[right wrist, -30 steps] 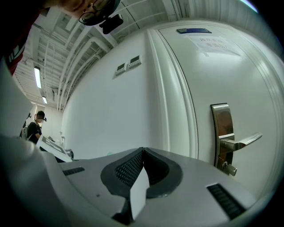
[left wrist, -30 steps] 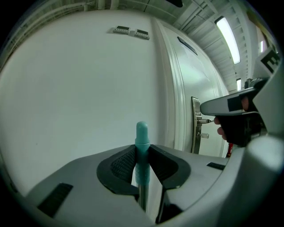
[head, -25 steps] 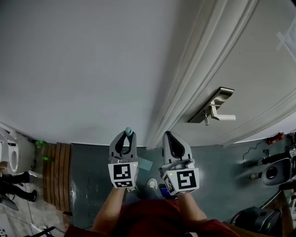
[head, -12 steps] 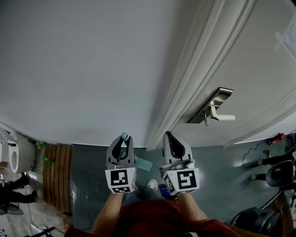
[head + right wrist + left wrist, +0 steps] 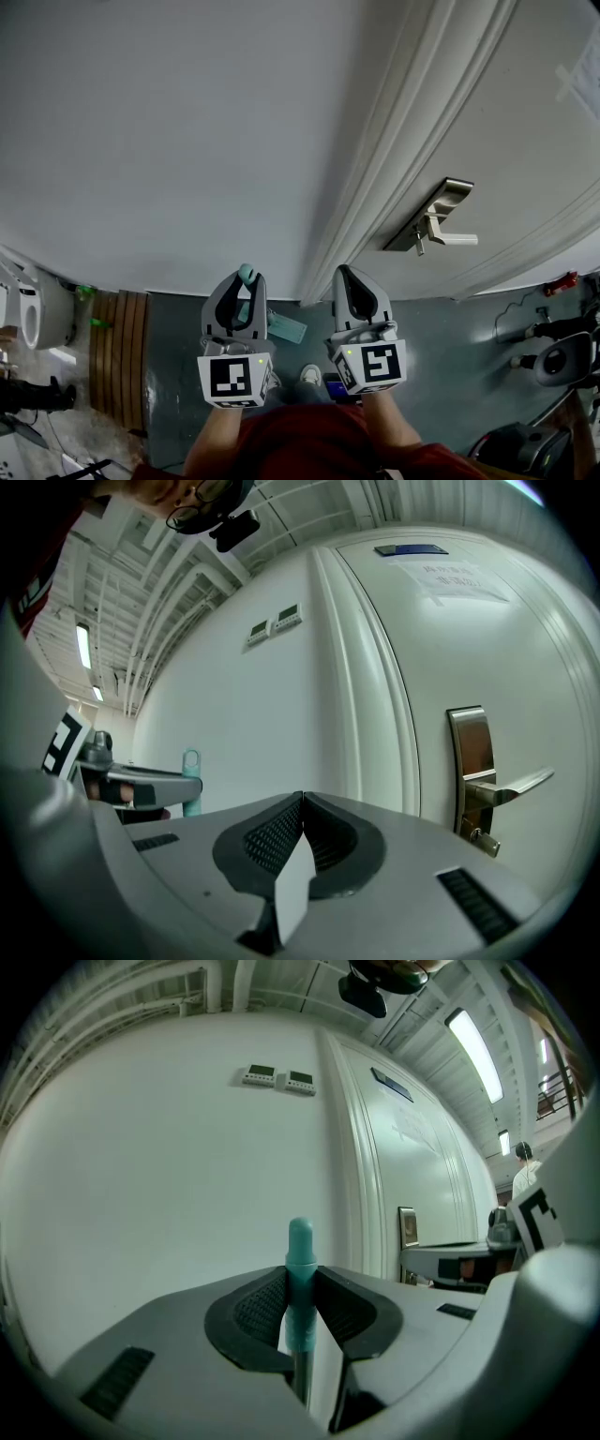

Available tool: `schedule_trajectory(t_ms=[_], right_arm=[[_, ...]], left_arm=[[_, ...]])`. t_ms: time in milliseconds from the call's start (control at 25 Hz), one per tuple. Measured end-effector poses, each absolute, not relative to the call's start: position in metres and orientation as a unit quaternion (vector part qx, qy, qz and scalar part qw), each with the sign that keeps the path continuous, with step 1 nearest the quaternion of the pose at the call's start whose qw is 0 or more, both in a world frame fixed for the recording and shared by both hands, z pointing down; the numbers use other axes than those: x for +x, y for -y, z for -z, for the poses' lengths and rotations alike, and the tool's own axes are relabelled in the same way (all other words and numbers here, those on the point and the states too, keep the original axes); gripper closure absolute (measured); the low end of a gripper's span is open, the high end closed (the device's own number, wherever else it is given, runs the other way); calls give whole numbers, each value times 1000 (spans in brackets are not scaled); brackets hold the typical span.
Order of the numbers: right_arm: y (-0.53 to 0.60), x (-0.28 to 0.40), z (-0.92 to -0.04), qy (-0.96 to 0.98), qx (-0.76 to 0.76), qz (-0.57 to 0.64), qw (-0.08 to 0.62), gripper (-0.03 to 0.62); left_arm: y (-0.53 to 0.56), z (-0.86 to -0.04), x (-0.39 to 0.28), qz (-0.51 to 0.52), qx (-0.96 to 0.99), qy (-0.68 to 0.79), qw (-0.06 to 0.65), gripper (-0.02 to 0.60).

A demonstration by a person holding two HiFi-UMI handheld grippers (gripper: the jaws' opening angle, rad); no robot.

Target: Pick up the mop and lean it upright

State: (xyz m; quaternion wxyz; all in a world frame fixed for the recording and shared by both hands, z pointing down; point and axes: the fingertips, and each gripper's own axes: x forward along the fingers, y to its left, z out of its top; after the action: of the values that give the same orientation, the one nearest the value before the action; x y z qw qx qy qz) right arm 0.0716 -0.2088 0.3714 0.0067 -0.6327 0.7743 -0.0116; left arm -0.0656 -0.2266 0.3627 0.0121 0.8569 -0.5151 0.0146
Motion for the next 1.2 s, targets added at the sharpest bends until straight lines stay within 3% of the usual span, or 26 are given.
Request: schedule_trajectory(t_ms=[360,1200], right_arm=[[209,67,-359,-777,-629,3,19,577],[211,69,-361,-778,-628,5,19,577]], left_arm=[[225,-313,-79,8,855,519,-5,477],[224,-314,-81,17,851,525,-3,477]])
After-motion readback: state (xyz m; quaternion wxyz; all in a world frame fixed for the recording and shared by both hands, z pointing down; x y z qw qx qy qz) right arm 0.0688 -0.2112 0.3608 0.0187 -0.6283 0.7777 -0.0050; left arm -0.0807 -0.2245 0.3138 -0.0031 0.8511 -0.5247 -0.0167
